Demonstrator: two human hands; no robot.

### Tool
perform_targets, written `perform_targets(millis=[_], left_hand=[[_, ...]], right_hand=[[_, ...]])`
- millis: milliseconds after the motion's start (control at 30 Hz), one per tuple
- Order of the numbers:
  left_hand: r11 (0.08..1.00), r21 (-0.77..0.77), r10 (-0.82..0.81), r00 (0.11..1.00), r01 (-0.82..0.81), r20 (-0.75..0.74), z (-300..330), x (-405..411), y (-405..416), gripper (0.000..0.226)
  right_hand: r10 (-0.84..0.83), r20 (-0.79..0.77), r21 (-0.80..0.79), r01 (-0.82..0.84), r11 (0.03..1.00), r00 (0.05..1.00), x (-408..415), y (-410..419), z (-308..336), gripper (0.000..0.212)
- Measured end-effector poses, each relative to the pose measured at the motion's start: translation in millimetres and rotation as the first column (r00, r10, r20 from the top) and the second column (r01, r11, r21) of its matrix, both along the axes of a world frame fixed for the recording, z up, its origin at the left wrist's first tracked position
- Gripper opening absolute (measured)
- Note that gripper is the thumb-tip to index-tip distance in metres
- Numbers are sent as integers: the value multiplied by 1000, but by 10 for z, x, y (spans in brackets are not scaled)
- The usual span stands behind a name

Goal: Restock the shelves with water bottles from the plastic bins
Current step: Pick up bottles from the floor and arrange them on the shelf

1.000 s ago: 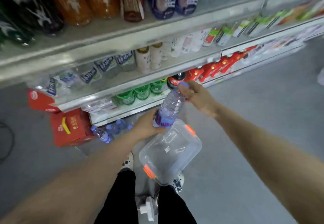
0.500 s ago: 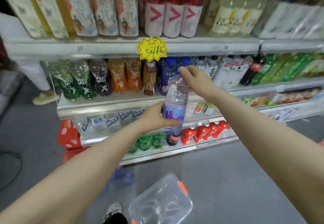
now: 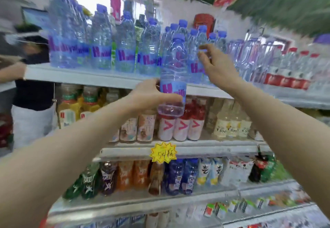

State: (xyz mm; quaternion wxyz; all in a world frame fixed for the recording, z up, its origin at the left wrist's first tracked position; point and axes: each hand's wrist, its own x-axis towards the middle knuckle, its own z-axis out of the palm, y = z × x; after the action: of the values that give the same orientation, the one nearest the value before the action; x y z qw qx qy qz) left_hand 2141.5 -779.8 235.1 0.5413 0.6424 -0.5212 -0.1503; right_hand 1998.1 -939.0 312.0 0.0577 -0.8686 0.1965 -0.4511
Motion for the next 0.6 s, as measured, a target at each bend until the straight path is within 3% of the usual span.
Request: perform_targets(millis=[167, 367, 600], left_hand=[[986, -95, 144, 987, -138, 64, 610, 542, -156, 53], [970, -45, 243, 964, -240, 106, 741, 1172, -453, 59], [963, -75, 270, 933, -260, 236, 656, 1339, -809, 60]], right_hand=[[-145, -42, -126, 139, 982, 989, 349, -163, 559, 44], [-203, -77, -189, 186, 964, 976, 834, -265, 806, 54], [-199, -109, -86, 190, 978, 974, 1215, -495, 781, 60]])
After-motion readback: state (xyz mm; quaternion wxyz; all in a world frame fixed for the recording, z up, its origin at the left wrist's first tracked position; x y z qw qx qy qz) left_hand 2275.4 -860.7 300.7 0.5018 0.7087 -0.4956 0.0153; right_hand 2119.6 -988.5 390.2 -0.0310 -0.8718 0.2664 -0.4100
